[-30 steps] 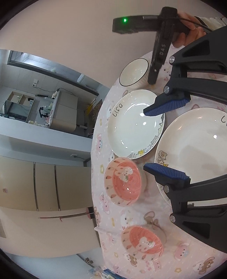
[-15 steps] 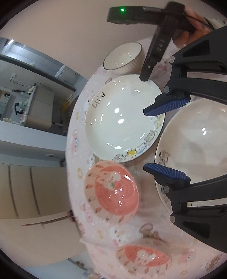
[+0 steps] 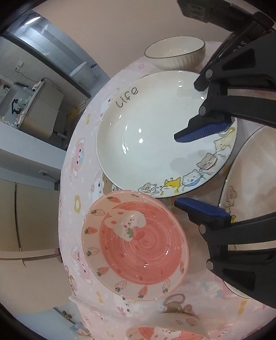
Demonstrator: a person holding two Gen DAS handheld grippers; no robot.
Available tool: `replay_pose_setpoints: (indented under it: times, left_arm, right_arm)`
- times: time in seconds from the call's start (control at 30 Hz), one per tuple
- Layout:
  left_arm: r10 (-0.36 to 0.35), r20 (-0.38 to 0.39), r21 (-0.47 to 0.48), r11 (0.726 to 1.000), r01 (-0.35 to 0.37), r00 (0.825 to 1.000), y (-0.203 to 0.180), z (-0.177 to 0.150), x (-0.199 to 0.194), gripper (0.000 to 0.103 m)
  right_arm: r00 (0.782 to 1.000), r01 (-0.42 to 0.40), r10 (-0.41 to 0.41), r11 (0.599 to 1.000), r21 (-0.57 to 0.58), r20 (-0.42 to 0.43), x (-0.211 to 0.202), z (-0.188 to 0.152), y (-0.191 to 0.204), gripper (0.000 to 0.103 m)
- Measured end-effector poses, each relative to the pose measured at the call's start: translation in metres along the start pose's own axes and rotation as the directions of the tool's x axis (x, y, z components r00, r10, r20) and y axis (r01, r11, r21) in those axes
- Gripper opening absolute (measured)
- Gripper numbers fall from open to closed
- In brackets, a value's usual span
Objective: Organize plates and bowls
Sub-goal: 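Close the left tool on the 'Life' plate's rim while the right tool grips its opposite rim, then lift the 'Life' plate with both tools and carry it over the plate stack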
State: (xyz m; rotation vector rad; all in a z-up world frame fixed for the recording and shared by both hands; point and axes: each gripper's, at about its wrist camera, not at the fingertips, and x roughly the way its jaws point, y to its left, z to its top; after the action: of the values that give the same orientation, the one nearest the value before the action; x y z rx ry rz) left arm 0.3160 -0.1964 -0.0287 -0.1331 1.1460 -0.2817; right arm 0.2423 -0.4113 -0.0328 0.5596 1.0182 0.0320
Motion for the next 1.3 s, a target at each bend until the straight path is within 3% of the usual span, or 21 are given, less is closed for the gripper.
replay_pose_setpoints:
  times: [0.07, 0.13, 0.27, 0.37, 0.4, 0.47, 0.57, 0.7, 0.87, 1.07, 1.3]
  left_arm:
    - [-0.017, -0.017, -0.036, 0.999, 0.016, 1.0, 0.005, 0.003, 0.008, 0.05]
    - [-0.045, -0.035, -0.095, 0.995, 0.042, 0.998, 0.014, 0.006, 0.014, 0.04]
    - [-0.053, -0.043, -0.122, 0.991, 0.047, 0.998, 0.025, 0.009, 0.025, 0.033]
    - [-0.058, -0.032, -0.138, 0.989, 0.054, 0.998, 0.029, 0.01, 0.028, 0.03]
    - [-0.062, -0.032, -0.143, 0.988, 0.057, 0.998, 0.029, 0.01, 0.029, 0.021]
    - [-0.069, -0.033, -0.15, 0.987, 0.063, 0.997, 0.03, 0.011, 0.03, 0.02]
    - [-0.036, -0.021, -0.053, 0.998, 0.035, 0.999, 0.021, 0.008, 0.028, 0.02]
    - [-0.034, -0.006, -0.054, 0.998, 0.034, 0.999, 0.022, 0.005, 0.024, 0.02]
    - [0.008, 0.064, 0.003, 1.0, -0.008, 0.998, 0.008, 0.0, 0.006, 0.02]
    - [0.002, 0.094, 0.01, 1.0, -0.003, 0.996, 0.006, 0.001, -0.013, 0.02]
    - [-0.001, 0.128, 0.006, 1.0, 0.0, 0.992, 0.007, -0.004, -0.033, 0.02]
  right_arm:
    - [1.0, -0.028, 0.028, 1.0, 0.011, 0.002, 0.003, 0.0, -0.002, 0.024]
    - [0.998, -0.055, 0.056, 0.997, 0.045, -0.013, 0.008, 0.001, -0.006, 0.024]
    - [0.993, -0.114, 0.112, 0.985, 0.132, 0.019, 0.011, -0.002, -0.014, 0.024]
    - [0.994, -0.102, 0.096, 0.987, 0.121, 0.057, 0.012, -0.005, -0.009, 0.022]
    - [0.994, -0.089, 0.081, 0.99, 0.113, 0.071, 0.013, -0.007, -0.007, 0.019]
    - [0.993, -0.076, 0.066, 0.992, 0.099, 0.097, 0.013, -0.009, -0.004, 0.019]
    - [0.996, -0.054, 0.048, 0.995, 0.083, 0.079, 0.015, -0.006, 0.0, 0.018]
    - [0.996, 0.025, -0.025, 1.0, 0.006, 0.086, 0.013, -0.007, 0.012, 0.02]
    - [0.998, -0.011, 0.009, 1.0, 0.025, 0.059, 0.011, -0.004, 0.006, 0.021]
    - [0.997, -0.044, 0.043, 0.999, 0.025, 0.056, 0.005, -0.003, 0.01, 0.023]
    - [0.992, -0.058, 0.06, 0.998, -0.022, 0.109, -0.008, -0.005, 0.022, 0.023]
